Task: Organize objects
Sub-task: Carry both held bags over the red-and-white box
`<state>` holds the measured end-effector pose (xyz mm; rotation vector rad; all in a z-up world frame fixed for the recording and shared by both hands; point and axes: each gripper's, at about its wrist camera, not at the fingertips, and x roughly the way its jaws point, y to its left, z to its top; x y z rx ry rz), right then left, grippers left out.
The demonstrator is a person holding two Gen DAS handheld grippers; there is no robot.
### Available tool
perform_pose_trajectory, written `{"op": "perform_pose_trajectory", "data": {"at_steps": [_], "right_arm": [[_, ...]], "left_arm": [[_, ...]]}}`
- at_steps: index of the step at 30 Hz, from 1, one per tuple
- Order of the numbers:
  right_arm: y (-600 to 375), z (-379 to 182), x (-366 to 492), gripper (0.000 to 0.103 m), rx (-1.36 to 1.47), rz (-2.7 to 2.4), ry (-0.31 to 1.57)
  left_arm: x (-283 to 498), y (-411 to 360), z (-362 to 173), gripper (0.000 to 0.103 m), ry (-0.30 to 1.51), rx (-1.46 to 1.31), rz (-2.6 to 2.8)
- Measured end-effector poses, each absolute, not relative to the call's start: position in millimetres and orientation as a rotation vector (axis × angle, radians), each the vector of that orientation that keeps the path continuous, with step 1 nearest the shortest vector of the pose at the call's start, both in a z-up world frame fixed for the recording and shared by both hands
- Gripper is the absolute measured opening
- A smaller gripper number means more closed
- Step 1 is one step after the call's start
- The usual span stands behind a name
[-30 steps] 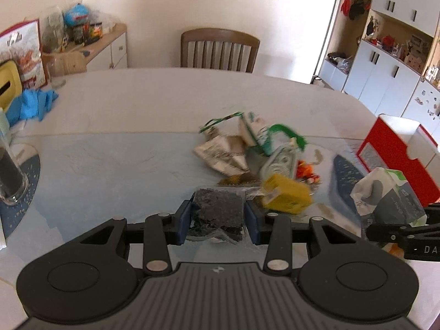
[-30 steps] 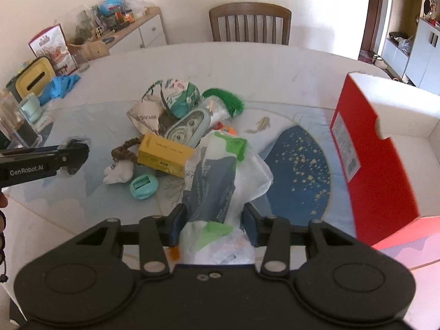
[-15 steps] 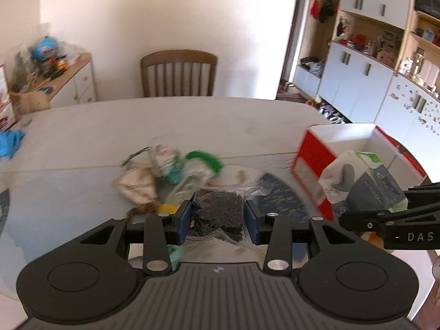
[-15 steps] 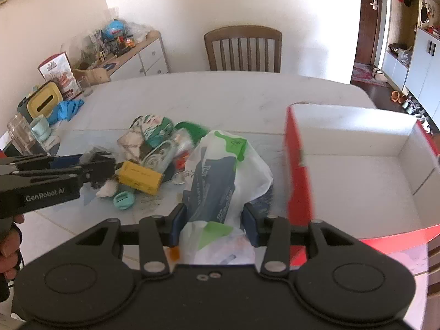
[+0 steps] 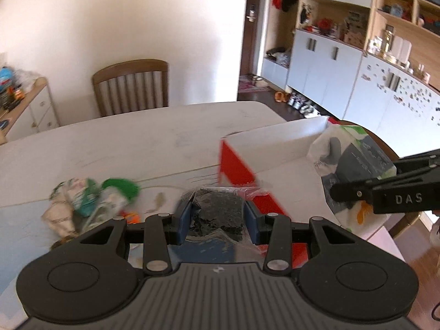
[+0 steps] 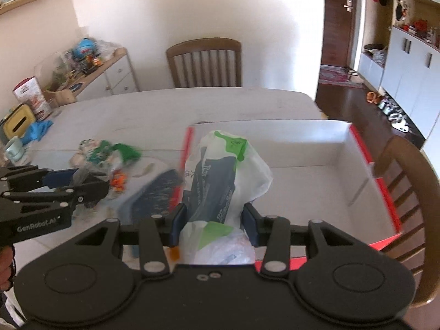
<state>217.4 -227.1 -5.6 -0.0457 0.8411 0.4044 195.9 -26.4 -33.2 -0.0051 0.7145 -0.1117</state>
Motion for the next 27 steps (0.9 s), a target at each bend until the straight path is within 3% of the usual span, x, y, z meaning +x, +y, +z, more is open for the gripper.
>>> {"op": "perform_pose_trajectory", "data": {"at_steps": [14,27], "right_arm": [[-286,-30,272,0.044,-0.084,0.339,0.87],[-293,-84,307,0.044,-0.113,0.333,1.01]], "left_arm": [[278,-112,-46,0.04,0.767,0.097,-0.201],[349,-152,-92,0.04,0.932,0.152,-0.236]]}}
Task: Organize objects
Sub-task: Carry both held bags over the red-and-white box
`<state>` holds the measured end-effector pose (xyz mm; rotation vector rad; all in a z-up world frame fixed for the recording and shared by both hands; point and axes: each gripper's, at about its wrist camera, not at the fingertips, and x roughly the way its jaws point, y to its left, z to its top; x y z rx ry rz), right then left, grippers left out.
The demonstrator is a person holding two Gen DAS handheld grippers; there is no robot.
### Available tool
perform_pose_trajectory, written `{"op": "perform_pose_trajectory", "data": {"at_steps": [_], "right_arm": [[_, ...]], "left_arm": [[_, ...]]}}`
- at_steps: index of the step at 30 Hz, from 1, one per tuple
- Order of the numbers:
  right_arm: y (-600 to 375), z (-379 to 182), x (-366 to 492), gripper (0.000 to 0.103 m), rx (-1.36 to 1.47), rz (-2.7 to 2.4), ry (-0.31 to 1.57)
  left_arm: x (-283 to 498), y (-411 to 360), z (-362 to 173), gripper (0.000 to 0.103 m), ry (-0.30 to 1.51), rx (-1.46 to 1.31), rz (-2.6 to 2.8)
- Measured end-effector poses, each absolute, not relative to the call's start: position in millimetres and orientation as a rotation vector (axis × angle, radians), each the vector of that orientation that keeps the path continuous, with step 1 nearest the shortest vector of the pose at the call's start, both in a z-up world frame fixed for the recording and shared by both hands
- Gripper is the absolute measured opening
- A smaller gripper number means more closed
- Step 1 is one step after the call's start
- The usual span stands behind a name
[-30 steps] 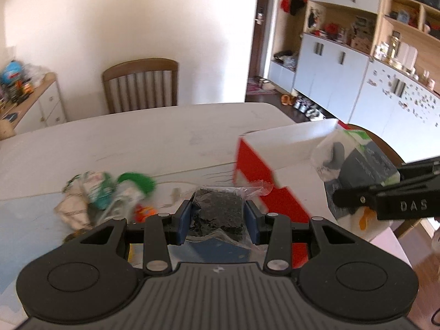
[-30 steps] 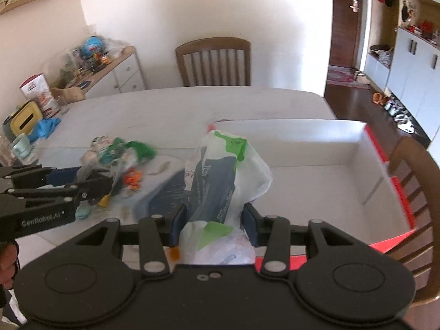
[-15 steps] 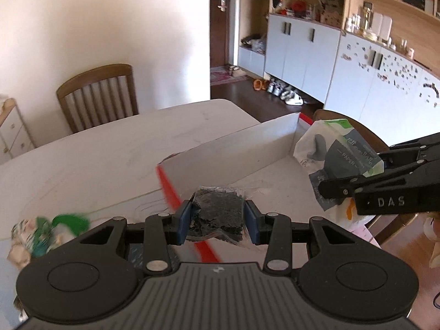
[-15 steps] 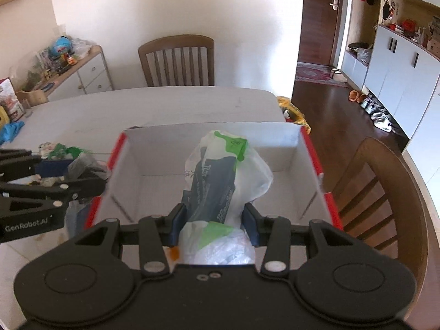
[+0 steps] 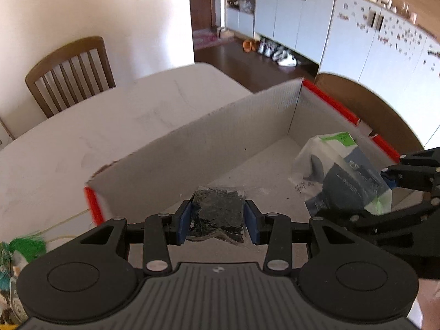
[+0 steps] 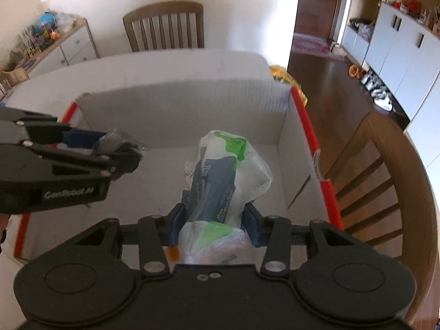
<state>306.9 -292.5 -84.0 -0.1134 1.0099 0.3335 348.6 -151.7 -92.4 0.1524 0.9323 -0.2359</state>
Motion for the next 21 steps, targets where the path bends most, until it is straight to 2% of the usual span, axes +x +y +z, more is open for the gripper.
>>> {"op": "perform_pose_trajectory", "data": {"at_steps": [12,21], "right_arm": [[-286,-114,315,0.044,-0.161,0.352,1.1],[-282,-123,315,0.045,-0.169,0.344,1.148]], "left_arm": [[377,-168,-127,0.041,1.115,0.185,-0.237],[382,-173,-138,0.041,1.184,0.202,-0.242]]}}
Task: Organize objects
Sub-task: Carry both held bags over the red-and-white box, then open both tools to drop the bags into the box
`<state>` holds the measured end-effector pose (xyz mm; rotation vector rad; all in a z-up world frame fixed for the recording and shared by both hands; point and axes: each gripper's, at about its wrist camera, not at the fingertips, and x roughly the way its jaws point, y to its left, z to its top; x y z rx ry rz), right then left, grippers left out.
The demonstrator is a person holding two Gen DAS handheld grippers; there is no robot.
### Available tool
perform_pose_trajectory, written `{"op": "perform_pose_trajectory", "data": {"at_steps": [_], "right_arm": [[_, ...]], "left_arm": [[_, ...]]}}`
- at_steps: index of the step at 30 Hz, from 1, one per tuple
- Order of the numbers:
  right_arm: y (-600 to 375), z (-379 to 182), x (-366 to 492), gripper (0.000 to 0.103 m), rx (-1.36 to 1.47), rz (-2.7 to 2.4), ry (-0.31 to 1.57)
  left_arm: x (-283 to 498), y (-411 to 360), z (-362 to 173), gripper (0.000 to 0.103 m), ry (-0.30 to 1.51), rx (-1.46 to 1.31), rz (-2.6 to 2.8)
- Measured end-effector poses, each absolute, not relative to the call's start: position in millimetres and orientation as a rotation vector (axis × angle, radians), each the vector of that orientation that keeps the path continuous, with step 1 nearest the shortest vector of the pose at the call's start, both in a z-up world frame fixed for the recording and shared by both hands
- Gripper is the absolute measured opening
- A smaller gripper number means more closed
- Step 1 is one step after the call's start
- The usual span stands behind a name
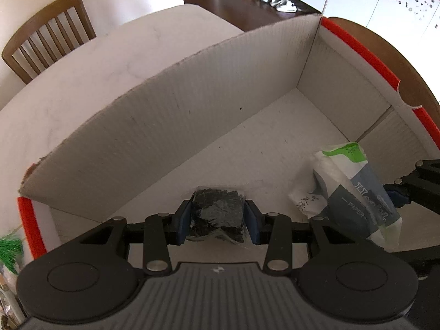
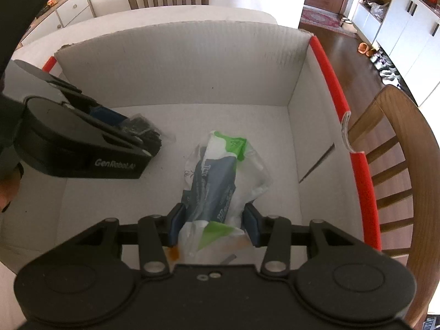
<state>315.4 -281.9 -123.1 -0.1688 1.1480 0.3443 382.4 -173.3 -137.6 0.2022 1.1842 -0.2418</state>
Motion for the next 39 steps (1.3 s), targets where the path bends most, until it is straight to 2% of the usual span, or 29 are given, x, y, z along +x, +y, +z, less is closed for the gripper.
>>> {"op": "perform_pose_trajectory", "data": {"at_steps": [3,5,7,8,12,39], "right_arm": [[-281,-123,315,0.047,-0.174,0.334,1.155],[-281,-124,314,0.049,-0.173,0.333,1.162],[-281,-124,314,0.05,-0.177,0.33,1.167],[-280,-124,315,0.05,-0.175,0.332,1.169],[-287,-118,325,0.067,-0.158,0.338,1.149],[-300,-38,275,0.068,-0.043,0.384,0.964]], "left_arm": [[381,-172,-140,0.041,1.201,0.196,-0.24],[382,-173,-140,0.047,1.211,0.194,-0.233],[381,-173,-140,0.058,1.218,0.195,-0.228],[380,-172,-140,0.059,1.214,0.198,-0.223],[375,-169,-136,0.059,1.208,0.174,-0.21],[327,-128,-47,0.059,0.978,0.027,-0.235]]}}
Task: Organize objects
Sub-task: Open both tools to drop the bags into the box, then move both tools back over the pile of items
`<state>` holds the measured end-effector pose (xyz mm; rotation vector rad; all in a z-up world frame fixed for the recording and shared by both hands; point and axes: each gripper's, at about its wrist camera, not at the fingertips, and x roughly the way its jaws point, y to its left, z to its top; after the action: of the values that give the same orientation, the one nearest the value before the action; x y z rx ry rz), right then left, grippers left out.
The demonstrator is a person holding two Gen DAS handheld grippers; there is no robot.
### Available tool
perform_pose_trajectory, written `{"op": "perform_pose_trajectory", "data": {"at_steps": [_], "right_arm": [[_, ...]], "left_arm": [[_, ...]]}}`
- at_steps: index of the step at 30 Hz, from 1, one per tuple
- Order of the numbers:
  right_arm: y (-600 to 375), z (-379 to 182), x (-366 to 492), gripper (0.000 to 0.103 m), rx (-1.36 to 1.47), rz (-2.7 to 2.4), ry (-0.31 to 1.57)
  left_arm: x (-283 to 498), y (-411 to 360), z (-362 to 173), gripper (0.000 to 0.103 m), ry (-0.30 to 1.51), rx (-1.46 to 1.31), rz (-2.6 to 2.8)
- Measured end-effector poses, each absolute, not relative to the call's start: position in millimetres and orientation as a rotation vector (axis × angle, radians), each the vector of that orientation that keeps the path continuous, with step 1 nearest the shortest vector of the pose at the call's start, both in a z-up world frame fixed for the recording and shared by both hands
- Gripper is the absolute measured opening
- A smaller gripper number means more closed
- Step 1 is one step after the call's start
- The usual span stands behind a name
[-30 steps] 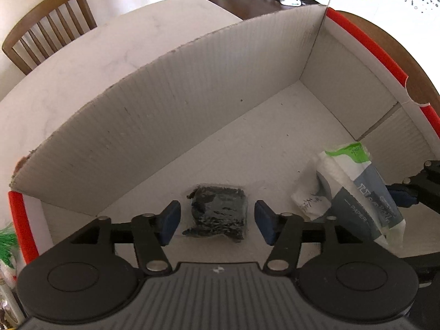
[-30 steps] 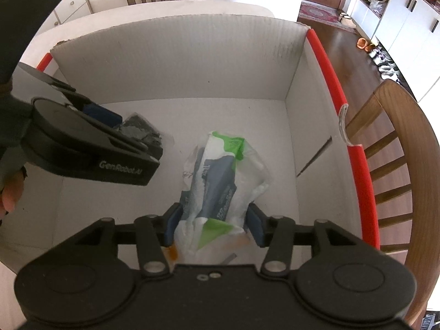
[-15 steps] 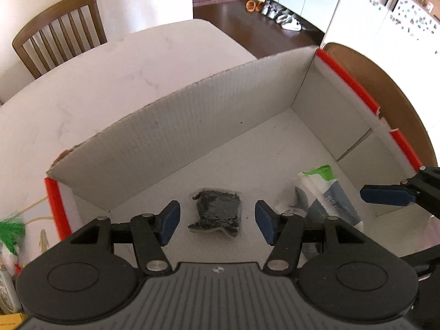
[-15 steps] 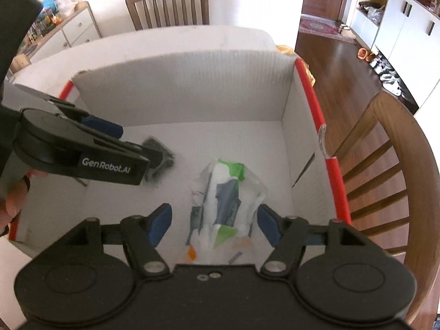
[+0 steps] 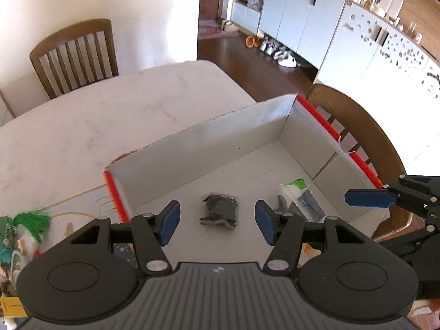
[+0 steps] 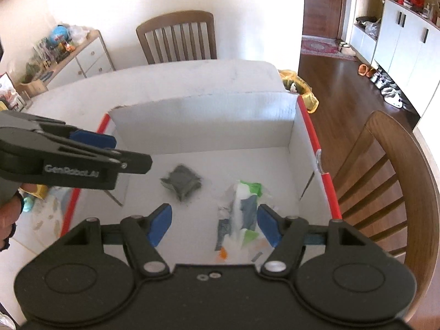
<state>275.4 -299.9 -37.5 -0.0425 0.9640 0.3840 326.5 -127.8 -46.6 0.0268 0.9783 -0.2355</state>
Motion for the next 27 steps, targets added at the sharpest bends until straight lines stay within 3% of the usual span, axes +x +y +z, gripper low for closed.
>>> {"op": "perform_pose_trajectory", "data": {"at_steps": [8,18,27], "right_arm": [[-283,-21,251,0.068,-0.03,0.385,0.905],[-254,-8,227,0.069,0.007,0.376,0.848],[-221,-1,210,0.079,0.042,0.384,0.812]], "left_arm": [[296,-100,-24,0.059,0.914,-0.012,-0.233],[252,-66,-7,0.069,0.827,-0.011,-0.254],[223,-30,3,0.075,0.762,0.002,-0.213]]}}
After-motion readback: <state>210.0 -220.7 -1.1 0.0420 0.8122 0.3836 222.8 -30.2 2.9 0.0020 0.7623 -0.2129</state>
